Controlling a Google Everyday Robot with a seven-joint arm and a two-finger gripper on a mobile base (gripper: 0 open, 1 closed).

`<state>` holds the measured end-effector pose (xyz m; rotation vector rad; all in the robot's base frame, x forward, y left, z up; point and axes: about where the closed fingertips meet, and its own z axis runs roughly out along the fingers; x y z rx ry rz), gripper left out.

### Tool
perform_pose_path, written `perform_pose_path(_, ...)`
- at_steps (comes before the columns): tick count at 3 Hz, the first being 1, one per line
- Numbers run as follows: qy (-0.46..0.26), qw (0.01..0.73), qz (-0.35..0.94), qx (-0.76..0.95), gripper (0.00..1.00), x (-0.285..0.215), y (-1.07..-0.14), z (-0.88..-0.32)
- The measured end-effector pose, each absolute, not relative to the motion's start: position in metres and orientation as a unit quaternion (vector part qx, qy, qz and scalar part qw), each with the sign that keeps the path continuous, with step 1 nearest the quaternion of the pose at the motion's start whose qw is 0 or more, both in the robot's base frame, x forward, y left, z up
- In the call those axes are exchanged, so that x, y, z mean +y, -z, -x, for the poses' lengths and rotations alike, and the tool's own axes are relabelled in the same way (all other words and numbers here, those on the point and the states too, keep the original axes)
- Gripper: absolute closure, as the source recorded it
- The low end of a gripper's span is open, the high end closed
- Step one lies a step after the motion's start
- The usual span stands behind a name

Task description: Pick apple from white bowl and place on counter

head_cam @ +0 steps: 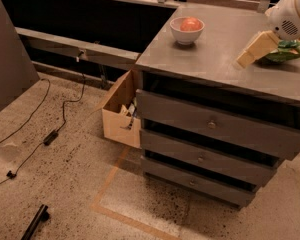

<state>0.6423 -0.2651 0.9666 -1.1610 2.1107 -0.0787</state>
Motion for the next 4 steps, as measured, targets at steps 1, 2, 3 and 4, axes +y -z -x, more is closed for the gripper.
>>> perform_pose_path(1,0.021,0.368,0.421,0.829,0.0,-0.281,-0.957,-0.659)
perform_pose_path(2,-0.016,0.396,0.406,0.823,0.0,-0.273,-0.951,-0.685)
perform_pose_path(3,-0.049,0.429,0.394,0.812,0.12,-0.256,-0.95,-0.711)
perform_pose_path(4,-0.059,0.452,0.378,0.806,0.17,-0.243,-0.949,-0.732)
